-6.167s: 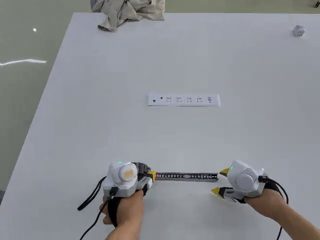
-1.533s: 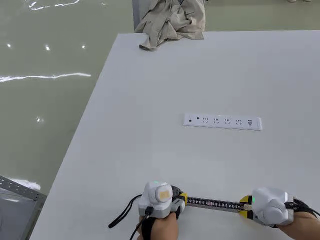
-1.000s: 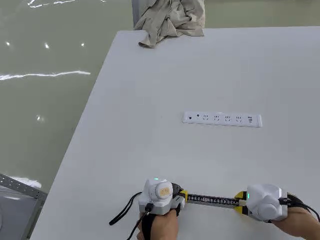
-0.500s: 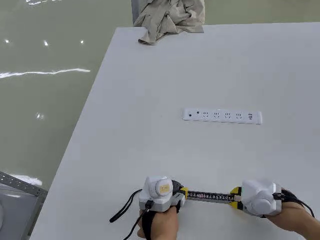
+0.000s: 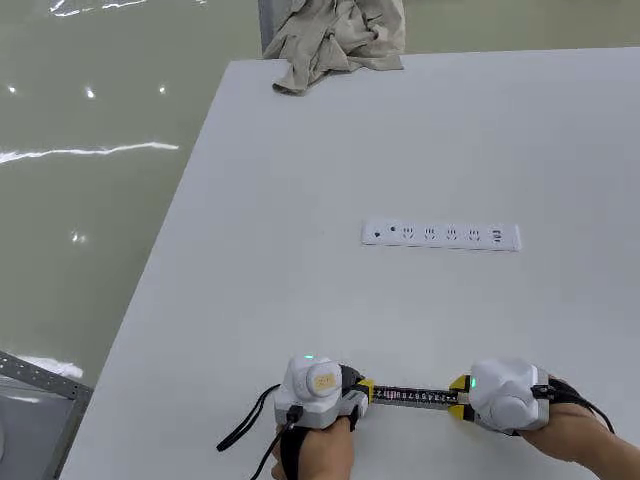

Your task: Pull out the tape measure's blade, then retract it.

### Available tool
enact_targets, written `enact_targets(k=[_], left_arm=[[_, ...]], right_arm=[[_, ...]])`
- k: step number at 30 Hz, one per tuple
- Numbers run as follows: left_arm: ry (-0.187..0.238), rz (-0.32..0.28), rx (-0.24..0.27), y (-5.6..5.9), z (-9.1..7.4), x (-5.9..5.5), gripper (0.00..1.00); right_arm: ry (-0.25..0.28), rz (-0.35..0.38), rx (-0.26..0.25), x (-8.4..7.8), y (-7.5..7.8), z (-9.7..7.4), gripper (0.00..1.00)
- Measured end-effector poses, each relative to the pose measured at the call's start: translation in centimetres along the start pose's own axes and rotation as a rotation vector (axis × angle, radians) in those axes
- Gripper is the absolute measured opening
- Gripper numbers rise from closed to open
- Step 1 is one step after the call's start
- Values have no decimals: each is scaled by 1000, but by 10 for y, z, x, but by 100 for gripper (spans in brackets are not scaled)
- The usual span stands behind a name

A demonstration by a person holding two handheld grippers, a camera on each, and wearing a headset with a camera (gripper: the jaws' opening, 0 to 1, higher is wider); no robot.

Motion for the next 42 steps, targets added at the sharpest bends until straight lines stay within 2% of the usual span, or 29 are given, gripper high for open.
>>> enact_targets(k=[42], left_arm=[[-11,-1,-5,0,1,0,64]], right_arm=[[1,-17,22,38,-1,24,14]])
Point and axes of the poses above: the centre of the closed fingertips' face, and the gripper's own axes: z roughly forward along the fingers, y roughly to its right, x roughly out of its top, the point moved 2 cm from there along -z, roughly backward along the fingers, and after that the axes turned 3 degrees about x, right-handed, at the moved point
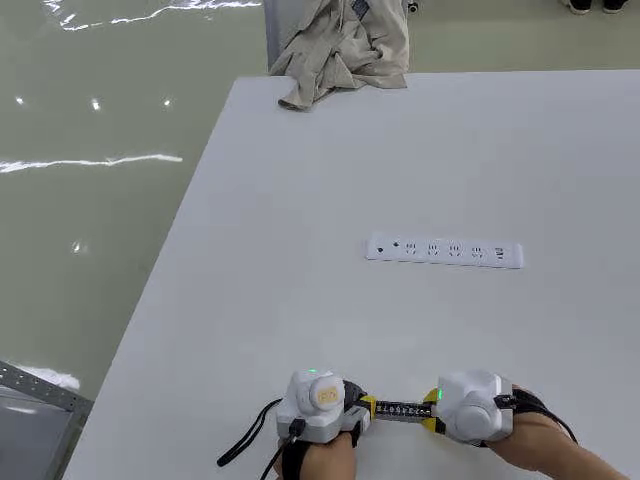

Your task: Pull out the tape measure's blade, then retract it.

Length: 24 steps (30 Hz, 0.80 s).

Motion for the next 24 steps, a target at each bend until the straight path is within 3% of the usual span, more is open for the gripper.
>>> enact_targets(k=[24], left_arm=[[-7,-1,-7,0,-1,0,65]], right_arm=[[12,-22,21,22,-2,18,14]])
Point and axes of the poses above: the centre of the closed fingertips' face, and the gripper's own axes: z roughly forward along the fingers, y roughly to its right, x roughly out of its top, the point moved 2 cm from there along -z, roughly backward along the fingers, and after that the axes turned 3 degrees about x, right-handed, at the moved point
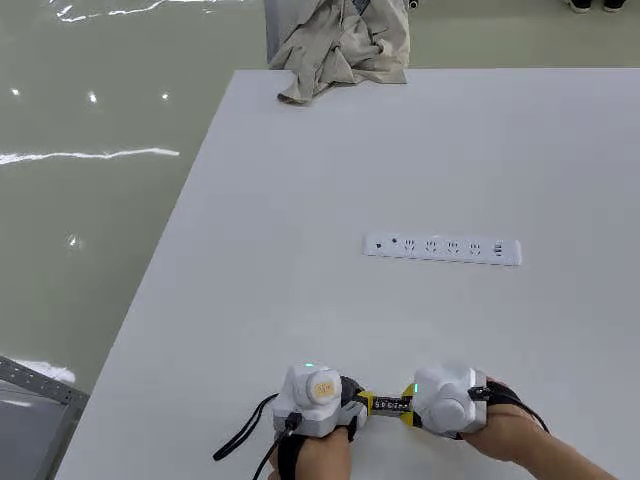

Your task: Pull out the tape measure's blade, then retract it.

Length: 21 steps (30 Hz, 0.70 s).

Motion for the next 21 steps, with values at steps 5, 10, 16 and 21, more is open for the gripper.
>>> enact_targets(k=[5,10,16,21], left_arm=[[-2,0,-1,0,2,-1,65],[-3,1,-1,0,1,0,65],[-4,3,-2,0,1,0,64],[-5,4,-1,0,0,1,64]], right_arm=[[3,-1,4,5,0,5,14],[6,-5,8,10,0,9,14],[11,-1,14,15,-1,14,14],[16,-4,20,20,-1,14,14]])
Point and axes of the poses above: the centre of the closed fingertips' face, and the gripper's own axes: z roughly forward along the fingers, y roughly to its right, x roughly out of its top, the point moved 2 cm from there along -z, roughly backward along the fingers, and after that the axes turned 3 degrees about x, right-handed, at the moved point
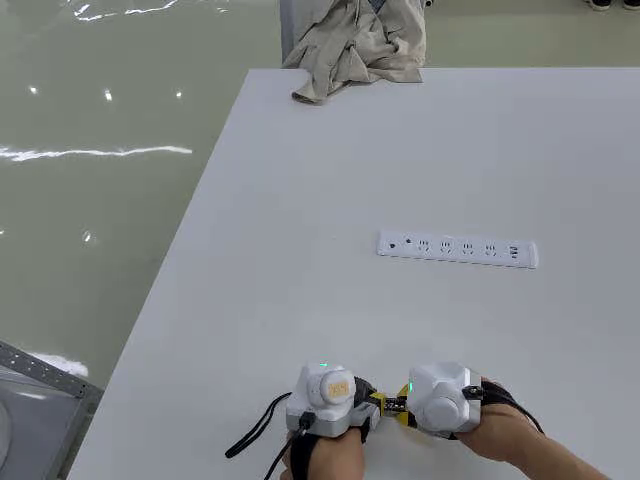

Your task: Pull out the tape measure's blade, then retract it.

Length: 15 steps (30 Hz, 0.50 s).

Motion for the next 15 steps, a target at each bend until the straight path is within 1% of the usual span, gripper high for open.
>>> enact_targets(k=[15], left_arm=[[-4,-1,-1,-1,1,-1,64]], right_arm=[[2,-10,10,8,-1,5,14]])
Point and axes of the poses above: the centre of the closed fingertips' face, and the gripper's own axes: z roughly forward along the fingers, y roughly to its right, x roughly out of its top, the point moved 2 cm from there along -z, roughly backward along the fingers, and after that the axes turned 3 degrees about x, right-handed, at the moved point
